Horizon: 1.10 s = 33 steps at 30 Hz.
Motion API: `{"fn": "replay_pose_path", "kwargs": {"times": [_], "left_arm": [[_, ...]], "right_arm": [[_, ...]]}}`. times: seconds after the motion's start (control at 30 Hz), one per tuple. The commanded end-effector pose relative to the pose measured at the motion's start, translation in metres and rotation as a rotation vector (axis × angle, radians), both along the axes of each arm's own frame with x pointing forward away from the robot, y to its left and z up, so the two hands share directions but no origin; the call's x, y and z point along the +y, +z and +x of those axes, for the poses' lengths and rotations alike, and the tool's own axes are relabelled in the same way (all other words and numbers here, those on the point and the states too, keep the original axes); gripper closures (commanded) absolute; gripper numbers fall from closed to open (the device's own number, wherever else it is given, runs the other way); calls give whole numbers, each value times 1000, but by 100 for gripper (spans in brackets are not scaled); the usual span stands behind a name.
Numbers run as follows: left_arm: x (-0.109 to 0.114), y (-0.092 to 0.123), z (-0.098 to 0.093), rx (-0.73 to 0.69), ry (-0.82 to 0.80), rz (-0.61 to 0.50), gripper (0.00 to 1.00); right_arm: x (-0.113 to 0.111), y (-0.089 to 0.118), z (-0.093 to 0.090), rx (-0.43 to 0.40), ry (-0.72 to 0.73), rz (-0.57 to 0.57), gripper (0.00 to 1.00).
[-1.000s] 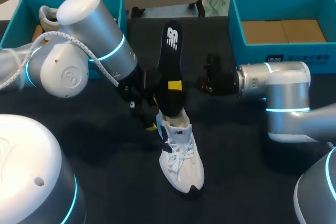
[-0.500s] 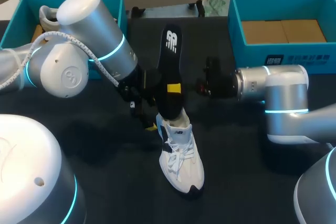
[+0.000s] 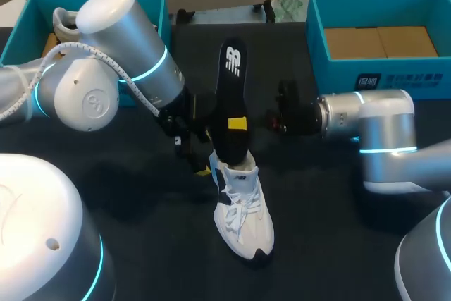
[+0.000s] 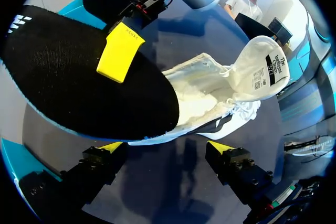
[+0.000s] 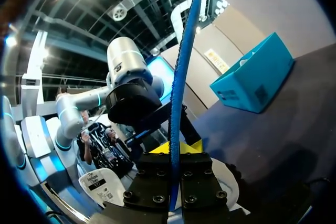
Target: Take the shoe out of the shoebox, open the shoe tongue, remove and reinsert the insole, then place the shoe into the shoebox
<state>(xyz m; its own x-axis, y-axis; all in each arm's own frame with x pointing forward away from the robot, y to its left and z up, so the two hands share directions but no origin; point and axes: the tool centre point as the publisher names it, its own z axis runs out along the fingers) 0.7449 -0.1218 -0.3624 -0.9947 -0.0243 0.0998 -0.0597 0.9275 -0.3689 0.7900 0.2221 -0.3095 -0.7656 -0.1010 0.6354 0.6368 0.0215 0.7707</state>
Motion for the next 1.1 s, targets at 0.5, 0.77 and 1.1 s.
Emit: {"fn": "replay_pose_path", "kwargs": {"times": [0.5,0.77,1.1], "left_arm": [[-1,-1,0,-1,0,2,0],[-1,-1,0,-1,0,2,0],[-1,-1,0,-1,0,2,0]], "right_arm": [[3,-20,-17,-5,74,-35,100],[-2,-31,-33,20,90,-41,100],[-8,-42,-53,68,115,-73,100]]}}
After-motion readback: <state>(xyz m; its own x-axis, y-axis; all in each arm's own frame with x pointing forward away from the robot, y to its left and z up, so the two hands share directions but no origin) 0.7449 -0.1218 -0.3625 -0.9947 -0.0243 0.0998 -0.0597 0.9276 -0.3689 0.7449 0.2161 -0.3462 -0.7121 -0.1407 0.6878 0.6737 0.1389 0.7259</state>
